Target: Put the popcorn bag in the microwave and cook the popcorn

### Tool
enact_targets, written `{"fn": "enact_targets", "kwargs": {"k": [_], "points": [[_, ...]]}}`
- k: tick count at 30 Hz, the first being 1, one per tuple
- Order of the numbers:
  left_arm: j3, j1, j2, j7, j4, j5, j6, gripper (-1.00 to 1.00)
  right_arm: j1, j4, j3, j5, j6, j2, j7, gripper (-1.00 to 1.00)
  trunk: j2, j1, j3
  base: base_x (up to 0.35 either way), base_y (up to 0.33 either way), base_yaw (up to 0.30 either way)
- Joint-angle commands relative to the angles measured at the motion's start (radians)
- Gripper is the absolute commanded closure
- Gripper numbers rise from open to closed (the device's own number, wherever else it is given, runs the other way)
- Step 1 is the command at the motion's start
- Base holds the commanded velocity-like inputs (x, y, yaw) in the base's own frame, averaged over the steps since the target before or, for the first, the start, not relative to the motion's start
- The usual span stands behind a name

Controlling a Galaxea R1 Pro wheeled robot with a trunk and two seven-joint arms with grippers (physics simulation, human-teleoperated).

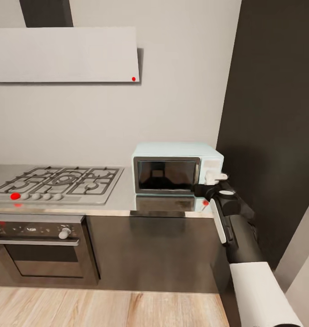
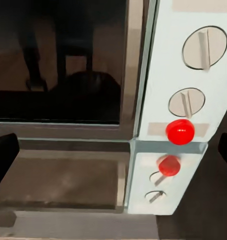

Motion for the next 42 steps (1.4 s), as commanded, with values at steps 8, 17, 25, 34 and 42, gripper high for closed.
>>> {"fn": "enact_targets", "kwargs": {"k": [8,17,25,34,42], "points": [[0.0,0.0,0.001,-0.001,0.0,0.006,-0.002,-1.0,0.0,0.078,0.0,0.005,-0.079,-0.002,-0.036,-1.0,-0.001,0.0,-0.001,0.204,0.0,0.0],[0.0,0.0,0.001,-0.001,0.0,0.007,-0.002,-1.0,0.0,0.08,0.0,-0.013,-0.125,-0.001,-0.041,-1.0,-0.001,0.0,-0.001,0.038,0.0,0.0],[0.0,0.0,0.001,-0.001,0.0,0.007,-0.002,-1.0,0.0,0.125,0.0,-0.051,-0.163,-0.002,-0.042,-1.0,-0.001,0.0,-0.001,0.017,0.012,0.0],[0.0,0.0,0.001,-0.001,0.0,0.007,-0.002,-1.0,0.0,0.127,0.0,-0.049,-0.165,-0.011,-0.044,-1.0,-0.001,0.0,-0.001,0.079,0.065,0.0],[-0.004,0.0,0.0,-0.001,-0.002,0.002,-0.005,-1.0,-0.001,0.127,0.0,-0.046,-0.185,-0.02,-0.054,-1.0,-0.001,0.0,-0.001,0.001,0.0,0.0]]}}
